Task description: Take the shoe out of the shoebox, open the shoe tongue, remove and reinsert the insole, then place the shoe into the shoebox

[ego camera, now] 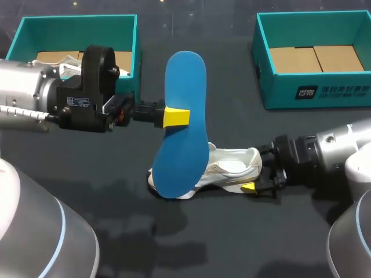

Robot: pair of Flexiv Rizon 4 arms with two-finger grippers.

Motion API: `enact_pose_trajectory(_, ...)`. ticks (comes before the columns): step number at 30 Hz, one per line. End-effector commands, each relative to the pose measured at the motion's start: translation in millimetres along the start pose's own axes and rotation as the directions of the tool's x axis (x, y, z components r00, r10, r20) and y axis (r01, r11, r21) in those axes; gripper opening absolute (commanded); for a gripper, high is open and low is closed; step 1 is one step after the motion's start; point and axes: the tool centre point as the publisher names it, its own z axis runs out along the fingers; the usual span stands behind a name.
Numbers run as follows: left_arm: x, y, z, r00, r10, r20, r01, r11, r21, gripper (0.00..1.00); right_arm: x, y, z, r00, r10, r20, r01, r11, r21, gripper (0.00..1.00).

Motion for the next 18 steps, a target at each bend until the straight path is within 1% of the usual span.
enact_pose_trajectory(1, 0.3, 1, 1, 1.000, 0.000, 0.000, 0.000, 1.000, 0.002, 0.00, 3.3, 5.7, -14, 1.000, 0.022, -0.010, -0.021, 0.998, 0.066, 1.00)
enact_pose_trajectory(9, 0.3, 1, 1, 1.000, 0.000, 0.000, 0.000, 1.000, 0.002, 0.00, 7.8, 10.5, -32, 0.996, 0.084, -0.034, -0.074, 0.972, 0.223, 1.00)
enact_pose_trajectory(13, 0.3, 1, 1, 1.000, 0.000, 0.000, 0.000, 1.000, 0.002, 0.00, 8.3, 14.4, -40, 0.991, 0.126, -0.042, -0.107, 0.945, 0.309, 1.00)
enact_pose_trajectory(16, 0.3, 1, 1, 1.000, 0.000, 0.000, 0.000, 1.000, 0.002, 0.00, 9.3, 18.9, -45, 0.989, 0.143, -0.033, -0.122, 0.924, 0.362, 1.00)
enact_pose_trajectory(18, 0.3, 1, 1, 1.000, 0.000, 0.000, 0.000, 1.000, 0.002, 0.00, 10.4, 23.4, -49, 0.989, 0.145, -0.009, -0.129, 0.905, 0.404, 1.00)
